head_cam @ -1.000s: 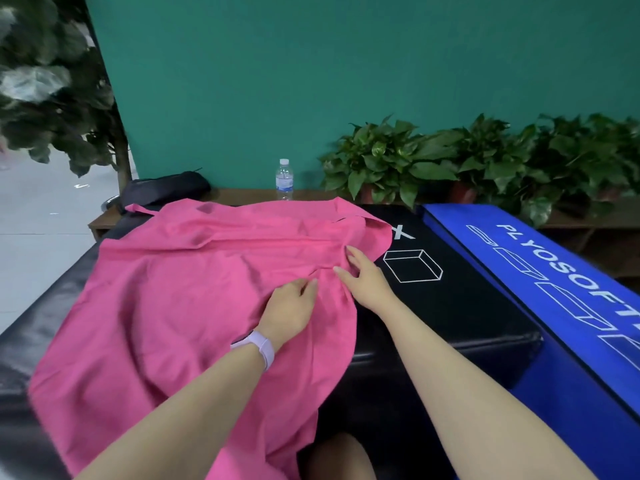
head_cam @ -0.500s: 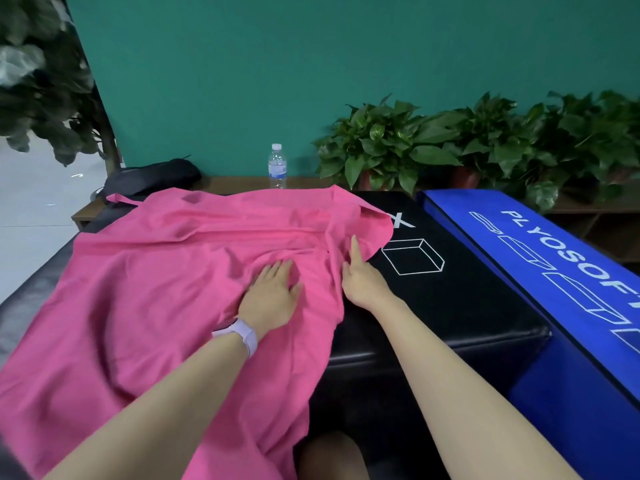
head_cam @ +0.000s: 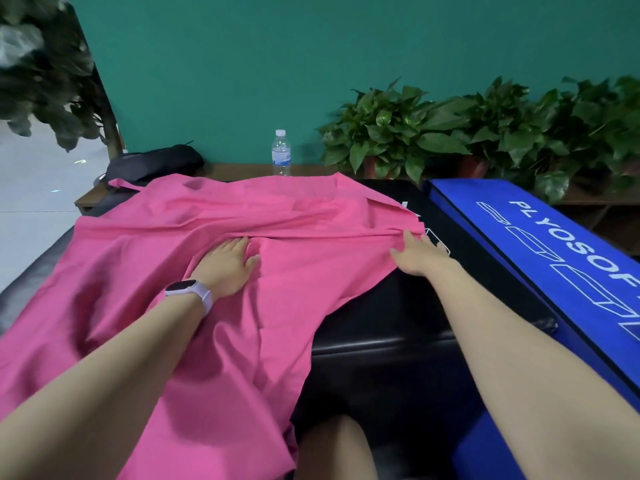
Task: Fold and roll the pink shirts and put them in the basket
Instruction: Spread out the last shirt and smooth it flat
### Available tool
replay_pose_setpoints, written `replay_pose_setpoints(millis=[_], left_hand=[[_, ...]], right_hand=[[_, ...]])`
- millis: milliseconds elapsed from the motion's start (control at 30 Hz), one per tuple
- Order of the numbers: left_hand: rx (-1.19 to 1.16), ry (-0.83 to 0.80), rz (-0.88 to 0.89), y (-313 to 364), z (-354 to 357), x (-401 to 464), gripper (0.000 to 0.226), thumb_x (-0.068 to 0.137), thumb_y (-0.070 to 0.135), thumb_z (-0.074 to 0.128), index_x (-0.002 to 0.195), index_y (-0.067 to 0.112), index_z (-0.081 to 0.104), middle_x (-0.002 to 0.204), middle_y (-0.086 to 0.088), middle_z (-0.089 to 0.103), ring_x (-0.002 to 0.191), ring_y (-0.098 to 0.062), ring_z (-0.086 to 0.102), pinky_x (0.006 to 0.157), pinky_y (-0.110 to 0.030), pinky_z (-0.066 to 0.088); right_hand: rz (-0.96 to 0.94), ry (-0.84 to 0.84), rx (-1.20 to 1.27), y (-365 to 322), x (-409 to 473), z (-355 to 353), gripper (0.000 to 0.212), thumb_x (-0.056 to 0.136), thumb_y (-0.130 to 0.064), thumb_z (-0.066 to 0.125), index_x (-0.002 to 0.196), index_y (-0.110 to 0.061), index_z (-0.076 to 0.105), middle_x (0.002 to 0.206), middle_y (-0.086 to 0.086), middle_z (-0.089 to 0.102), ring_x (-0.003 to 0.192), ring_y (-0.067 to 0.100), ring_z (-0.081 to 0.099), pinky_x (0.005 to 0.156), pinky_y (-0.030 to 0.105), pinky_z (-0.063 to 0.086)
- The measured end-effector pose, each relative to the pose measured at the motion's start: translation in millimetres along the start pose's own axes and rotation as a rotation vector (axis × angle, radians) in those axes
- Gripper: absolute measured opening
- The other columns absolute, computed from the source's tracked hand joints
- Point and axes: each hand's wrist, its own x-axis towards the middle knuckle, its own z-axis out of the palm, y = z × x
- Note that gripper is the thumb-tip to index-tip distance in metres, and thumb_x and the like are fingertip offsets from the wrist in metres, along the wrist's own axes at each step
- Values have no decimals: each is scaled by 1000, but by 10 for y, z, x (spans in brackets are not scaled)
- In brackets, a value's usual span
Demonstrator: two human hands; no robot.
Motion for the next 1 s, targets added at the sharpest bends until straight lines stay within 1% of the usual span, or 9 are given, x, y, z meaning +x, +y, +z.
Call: replay_pose_setpoints(millis=[67, 133, 233, 300, 433, 567, 733, 867, 1000], left_hand=[[111, 74, -98, 218, -32, -149, 47, 106, 35, 35, 141, 5, 45, 143, -19, 50, 131, -36, 47, 108, -44, 37], [207, 85, -170, 515, -17, -341, 51, 102, 37, 38, 142, 5, 41, 140, -19, 48, 128, -38, 46, 104, -48, 41], [272, 26, -162, 932, 184, -619, 68, 101, 51, 28, 153, 7, 25, 159, -22, 23, 146, -42, 21, 111, -64, 24], [194, -25, -93, 1039, 318, -701, 71, 102, 56, 17, 158, 13, 16, 166, -15, 9, 152, -40, 4, 114, -68, 10], [62, -91, -45, 908, 369, -600, 84, 94, 72, 12, 161, 20, 7, 168, -6, 1, 154, -33, -3, 119, -63, -1], [51, -103, -43, 853, 358, -409, 93, 88, 82, 12, 161, 24, 5, 169, -3, -1, 154, -32, -4, 120, -63, -2], [50, -151, -9, 847, 245, 19, 87, 90, 81, 17, 161, 31, 5, 169, 4, -3, 155, -27, -5, 120, -61, -2], [46, -134, 21, 670, 250, 348, 78, 93, 77, 19, 159, 37, 10, 168, 8, 0, 155, -22, -2, 121, -60, -1], [47, -87, 51, 628, 316, 669, 79, 92, 79, 17, 159, 37, 13, 168, 8, 2, 155, -22, 0, 121, -59, 1]], right_hand=[[-35, 105, 111, -235, -211, 17, 67, 104, -36, 33, 162, -15, 7, 166, 15, 19, 153, 32, 19, 124, 49, 17], [-77, 207, 237, -542, -514, 184, 67, 102, -31, 37, 160, -9, 12, 164, 18, 24, 149, 35, 27, 121, 48, 23], [-82, 206, 398, -993, -984, 560, 73, 103, -31, 39, 159, -1, 3, 165, 27, 6, 152, 38, 15, 123, 45, 15], [-65, 214, 403, -1147, -1169, 771, 79, 104, -43, 32, 159, -1, -6, 165, 29, -3, 155, 35, 1, 126, 42, 1], [-48, 186, 312, -1045, -1135, 792, 96, 95, -75, 13, 159, -8, -15, 164, 28, -12, 155, 32, -10, 125, 42, -11], [10, 104, 214, -858, -786, 575, 108, 86, -86, 6, 159, -9, -14, 165, 27, -9, 155, 34, -12, 124, 44, -12], [15, 68, 154, -713, -356, 443, 109, 84, -88, 3, 159, -11, -14, 166, 24, -10, 155, 32, -14, 124, 43, -13], [-38, 89, 111, -492, 12, 366, 95, 91, -79, -1, 160, -15, -13, 169, 16, -5, 156, 25, -9, 125, 42, -10], [-160, 90, 45, -328, 411, 283, 79, 100, -65, 0, 160, -17, -12, 169, 13, -5, 156, 23, -6, 126, 41, -6]])
